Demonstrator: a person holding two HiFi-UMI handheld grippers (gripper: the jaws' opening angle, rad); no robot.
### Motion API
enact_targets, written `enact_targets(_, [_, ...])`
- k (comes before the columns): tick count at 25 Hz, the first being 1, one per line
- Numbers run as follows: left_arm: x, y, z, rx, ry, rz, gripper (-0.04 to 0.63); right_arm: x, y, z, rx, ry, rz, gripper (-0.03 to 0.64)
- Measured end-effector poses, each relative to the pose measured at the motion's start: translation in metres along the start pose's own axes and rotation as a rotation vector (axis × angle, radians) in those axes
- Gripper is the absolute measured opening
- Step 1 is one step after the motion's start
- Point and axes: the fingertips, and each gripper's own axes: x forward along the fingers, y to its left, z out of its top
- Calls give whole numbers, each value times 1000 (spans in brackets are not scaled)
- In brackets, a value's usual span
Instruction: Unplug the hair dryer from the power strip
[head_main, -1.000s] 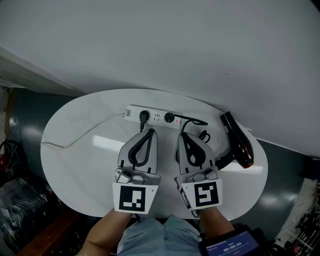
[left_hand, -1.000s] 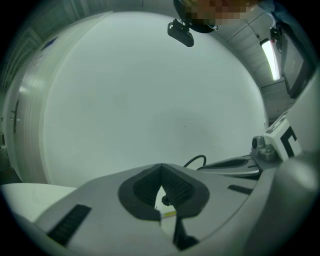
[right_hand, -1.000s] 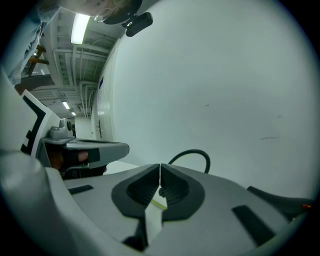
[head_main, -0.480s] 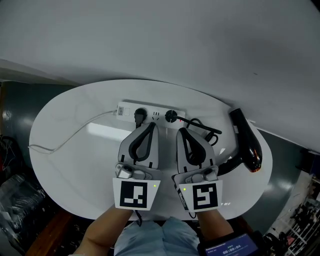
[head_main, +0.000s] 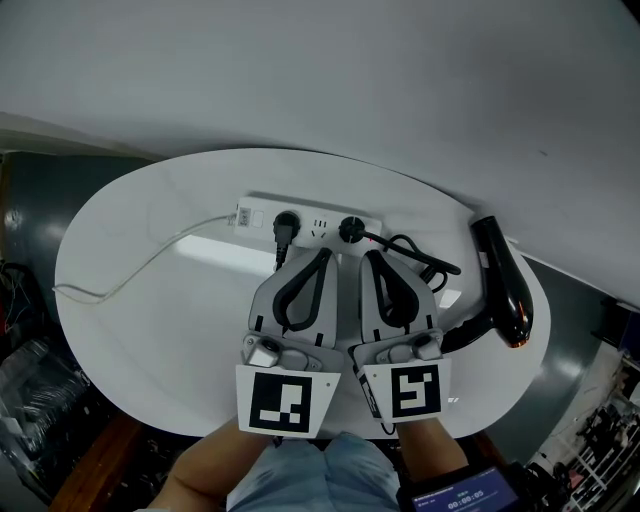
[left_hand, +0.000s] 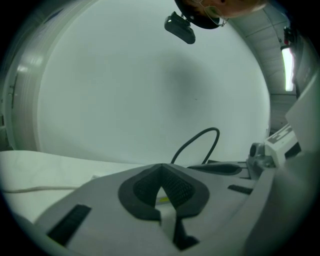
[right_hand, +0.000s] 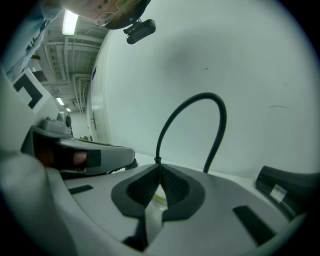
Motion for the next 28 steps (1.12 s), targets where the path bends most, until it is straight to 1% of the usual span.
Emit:
enact_targets(2, [-1, -3, -3, 4, 13, -13, -1, 0, -1, -1, 0, 1, -1, 5])
enact_targets(5, [4, 2, -9, 22, 23, 7, 0, 0, -2, -1, -2, 4, -4, 5])
enact_targets(9, [11, 6, -13, 73, 35, 20, -1, 0, -1, 0, -8, 8, -1, 5])
enact_targets(10, [13, 6, -19, 66, 57, 19, -2, 0, -1, 0, -9, 9, -1, 5])
enact_targets(12, [15, 9, -35, 24, 127, 24, 0, 1, 0, -1, -10, 12, 1, 6])
enact_targets(14, [16, 15, -43, -5, 156, 41, 0, 2, 1, -2, -12, 16, 3, 11])
enact_targets(16, [19, 17, -43, -8, 151, 48, -1, 3, 0, -4, -13, 20, 3, 17])
enact_targets(21, [24, 14, -49, 32, 168, 51, 0, 4, -2, -7, -13, 30, 3, 34])
enact_targets(24, [28, 15, -47, 35, 148, 55, 0, 5, -2, -8, -13, 33, 7, 46])
enact_targets(28, [28, 14, -50, 45, 164, 53, 0, 7, -1, -9, -11, 34, 15, 57])
